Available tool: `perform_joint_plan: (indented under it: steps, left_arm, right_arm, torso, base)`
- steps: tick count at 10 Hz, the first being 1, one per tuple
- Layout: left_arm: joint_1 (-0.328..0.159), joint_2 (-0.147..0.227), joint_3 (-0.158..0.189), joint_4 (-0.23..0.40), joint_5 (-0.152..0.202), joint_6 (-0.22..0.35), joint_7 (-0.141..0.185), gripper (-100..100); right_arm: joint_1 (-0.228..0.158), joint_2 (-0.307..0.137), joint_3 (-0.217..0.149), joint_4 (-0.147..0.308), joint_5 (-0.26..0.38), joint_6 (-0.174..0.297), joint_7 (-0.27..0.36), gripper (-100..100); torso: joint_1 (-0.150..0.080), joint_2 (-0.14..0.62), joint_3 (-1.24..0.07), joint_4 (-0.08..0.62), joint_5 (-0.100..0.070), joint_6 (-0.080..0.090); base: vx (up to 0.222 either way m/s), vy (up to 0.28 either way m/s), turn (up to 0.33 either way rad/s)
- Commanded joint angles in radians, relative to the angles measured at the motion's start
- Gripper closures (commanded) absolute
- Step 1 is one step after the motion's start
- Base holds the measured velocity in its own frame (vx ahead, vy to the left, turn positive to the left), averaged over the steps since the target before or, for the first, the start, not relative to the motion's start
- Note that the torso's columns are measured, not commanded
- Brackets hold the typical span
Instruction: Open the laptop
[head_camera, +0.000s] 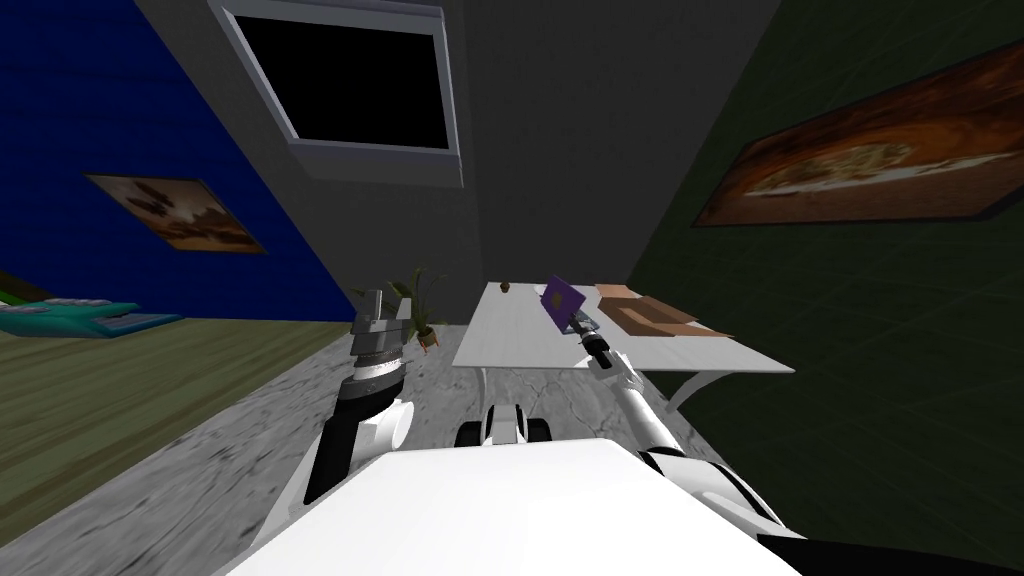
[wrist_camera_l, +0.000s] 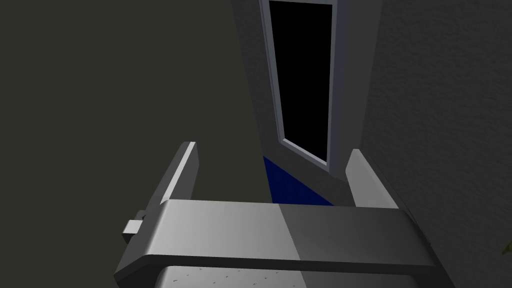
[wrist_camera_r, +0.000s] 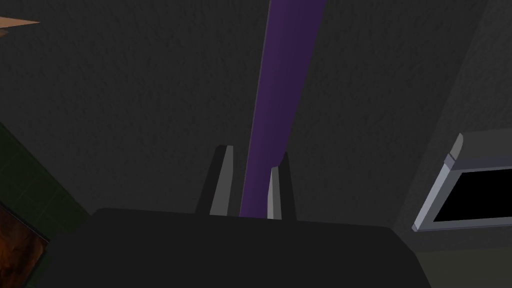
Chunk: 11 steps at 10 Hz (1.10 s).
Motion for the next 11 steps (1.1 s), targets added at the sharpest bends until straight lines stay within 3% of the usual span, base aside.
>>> perform_joint_plan:
  steps: [1, 4, 5, 6, 7, 11]
  left_arm:
    - [0.000, 0.000, 0.000, 0.000, 0.000, 0.000, 0.000, 0]
    - [0.000, 0.000, 0.000, 0.000, 0.000, 0.000, 0.000, 0]
    - [0.000, 0.000, 0.000, 0.000, 0.000, 0.000, 0.000, 0]
    - [0.000, 0.000, 0.000, 0.000, 0.000, 0.000, 0.000, 0]
    - [0.000, 0.000, 0.000, 0.000, 0.000, 0.000, 0.000, 0]
    - [0.000, 0.000, 0.000, 0.000, 0.000, 0.000, 0.000, 0]
  right_arm:
    - [0.023, 0.039, 0.002, 0.043, -0.034, -0.008, -0.032, 100]
    - [0.030, 0.082, -0.004, 0.086, -0.074, -0.037, -0.063, 100]
    - [0.016, 0.074, -0.012, 0.061, -0.067, -0.043, -0.052, 100]
    - [0.018, 0.099, -0.051, 0.110, -0.109, -0.079, -0.063, 100]
    - [0.018, 0.099, -0.051, 0.111, -0.109, -0.079, -0.063, 100]
    - [0.024, 0.146, -0.127, 0.213, -0.189, -0.143, -0.084, 100]
  torso:
    - [0.000, -0.001, 0.000, -0.001, 0.000, 0.000]
    - [0.002, -0.001, 0.000, -0.001, 0.000, -0.001]
    - [0.003, 0.000, 0.000, -0.001, 0.000, -0.002]
    - [0.007, 0.003, 0.002, 0.004, 0.004, -0.004]
    - [0.009, 0.005, 0.003, 0.005, 0.004, -0.009]
    - [0.012, 0.002, 0.002, 0.005, 0.004, -0.010]
  base:
    - [0.029, -0.073, -0.020]
    - [0.035, -0.066, -0.025]
    - [0.002, -0.032, -0.021]
    - [-0.037, -0.054, 0.240]
    - [-0.034, -0.076, 0.169]
    - [-0.025, -0.068, 0.192]
